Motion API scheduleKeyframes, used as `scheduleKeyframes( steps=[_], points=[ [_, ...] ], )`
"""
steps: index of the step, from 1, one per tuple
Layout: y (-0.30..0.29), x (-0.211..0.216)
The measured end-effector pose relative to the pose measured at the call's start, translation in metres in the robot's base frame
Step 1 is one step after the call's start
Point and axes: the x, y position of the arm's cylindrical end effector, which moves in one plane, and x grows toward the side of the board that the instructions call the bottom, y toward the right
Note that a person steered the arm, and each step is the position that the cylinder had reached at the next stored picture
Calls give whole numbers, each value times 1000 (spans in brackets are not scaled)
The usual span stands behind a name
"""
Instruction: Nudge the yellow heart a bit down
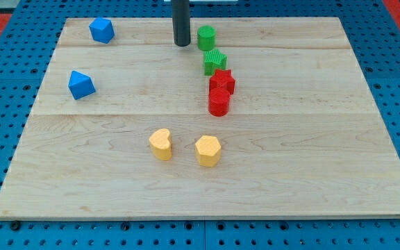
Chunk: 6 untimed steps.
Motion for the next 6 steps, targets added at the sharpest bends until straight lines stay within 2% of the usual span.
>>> scheduleKeyframes(
  steps=[2, 3, 4, 6],
  points=[
    [-14, 9],
    [-32, 46],
    [-42, 103],
    [-19, 171]
  ],
)
